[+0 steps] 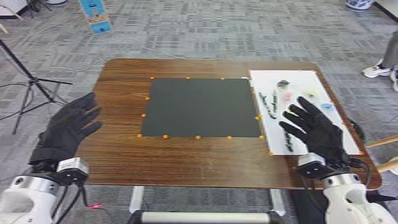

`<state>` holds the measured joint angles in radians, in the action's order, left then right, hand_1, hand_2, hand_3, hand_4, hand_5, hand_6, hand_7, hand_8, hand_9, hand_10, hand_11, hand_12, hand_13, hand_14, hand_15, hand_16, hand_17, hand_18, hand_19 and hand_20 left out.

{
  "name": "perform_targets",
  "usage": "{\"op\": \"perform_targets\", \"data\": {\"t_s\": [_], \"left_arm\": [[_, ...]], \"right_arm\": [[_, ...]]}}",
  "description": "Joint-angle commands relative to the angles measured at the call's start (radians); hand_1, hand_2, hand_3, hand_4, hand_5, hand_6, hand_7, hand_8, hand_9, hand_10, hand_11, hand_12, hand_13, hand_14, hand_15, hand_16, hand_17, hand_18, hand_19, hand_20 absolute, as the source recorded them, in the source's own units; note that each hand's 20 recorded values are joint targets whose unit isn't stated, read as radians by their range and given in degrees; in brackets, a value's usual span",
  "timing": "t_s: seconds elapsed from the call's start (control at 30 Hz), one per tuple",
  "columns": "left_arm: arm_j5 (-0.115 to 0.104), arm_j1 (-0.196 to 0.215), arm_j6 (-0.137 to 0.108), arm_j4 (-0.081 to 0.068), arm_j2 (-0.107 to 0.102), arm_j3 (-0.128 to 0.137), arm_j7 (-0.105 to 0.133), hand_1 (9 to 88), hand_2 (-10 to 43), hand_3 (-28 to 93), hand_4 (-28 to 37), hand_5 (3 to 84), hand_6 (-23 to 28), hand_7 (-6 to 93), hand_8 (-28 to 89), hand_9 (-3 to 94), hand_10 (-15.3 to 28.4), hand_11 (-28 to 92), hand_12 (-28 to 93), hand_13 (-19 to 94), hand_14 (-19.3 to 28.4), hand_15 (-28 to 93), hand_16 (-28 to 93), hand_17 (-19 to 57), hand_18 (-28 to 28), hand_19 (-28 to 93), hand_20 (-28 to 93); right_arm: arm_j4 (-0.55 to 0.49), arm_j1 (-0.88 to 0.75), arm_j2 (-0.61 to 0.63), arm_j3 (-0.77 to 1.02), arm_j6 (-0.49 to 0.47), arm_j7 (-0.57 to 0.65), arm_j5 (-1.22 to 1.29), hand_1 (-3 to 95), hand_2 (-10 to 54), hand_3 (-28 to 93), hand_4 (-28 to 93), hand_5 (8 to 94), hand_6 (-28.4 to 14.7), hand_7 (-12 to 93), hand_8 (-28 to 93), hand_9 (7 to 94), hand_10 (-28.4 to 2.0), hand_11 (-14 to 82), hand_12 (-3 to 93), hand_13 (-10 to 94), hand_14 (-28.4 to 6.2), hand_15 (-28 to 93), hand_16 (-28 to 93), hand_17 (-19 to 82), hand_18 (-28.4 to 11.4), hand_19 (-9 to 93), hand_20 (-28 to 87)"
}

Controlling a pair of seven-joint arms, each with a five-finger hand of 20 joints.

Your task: Arrange flowers

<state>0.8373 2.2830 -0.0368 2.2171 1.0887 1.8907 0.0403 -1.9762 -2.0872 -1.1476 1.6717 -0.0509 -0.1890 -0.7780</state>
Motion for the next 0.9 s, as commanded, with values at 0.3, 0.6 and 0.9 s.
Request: {"op": "perform_targets", "data": {"t_s": [0.3, 0.6, 0.9], "left_arm": [[-0.013, -0.002, -0.016, -0.003, 0.006, -0.017, 0.011, 32.1, -8.7, 68, -25.8, 23.9, 1.5, 26.8, -14, 20.6, 9.1, 25, 13, 20, 11.1, 22, 2, -11.2, 19.3, 42, 6], [-0.008, -0.052, 0.021, -0.028, -0.014, -0.046, -0.003, 31.6, -8.6, 68, -26.3, 24.4, 1.7, 26.5, -14, 21.2, 9.2, 25, 12, 20, 11.2, 23, 1, -10.7, 19.3, 42, 6], [-0.006, -0.039, 0.013, -0.021, -0.016, -0.034, 0.014, 31.1, -9.0, 69, -26.3, 24.4, 1.7, 26.2, -14, 20.9, 9.2, 25, 12, 20, 11.2, 22, 1, -10.8, 19.2, 42, 6]], "right_arm": [[0.020, 0.007, -0.013, -0.027, 0.006, 0.012, -0.030, 24.2, -8.2, 82, -26, 37.6, -2.9, 17, -10, 37.5, -12.3, 11.6, 20.3, 29, -11.6, 25, 22, 7, -20.2, 41, 20], [0.026, 0.008, -0.005, 0.000, 0.007, -0.006, -0.045, 23.9, -8.1, 82, -27, 38.0, -3.1, 17, -10, 38.1, -12.6, 12.4, 20.4, 30, -11.5, 27, 22, 8, -20.3, 42, 21], [0.025, 0.010, 0.032, 0.026, 0.015, -0.024, -0.069, 24.0, -9.0, 82, -28, 38.8, -2.8, 17, -10, 38.8, -12.1, 12.8, 20.5, 31, -11.6, 28, 22, 8, -20.6, 44, 21]]}}
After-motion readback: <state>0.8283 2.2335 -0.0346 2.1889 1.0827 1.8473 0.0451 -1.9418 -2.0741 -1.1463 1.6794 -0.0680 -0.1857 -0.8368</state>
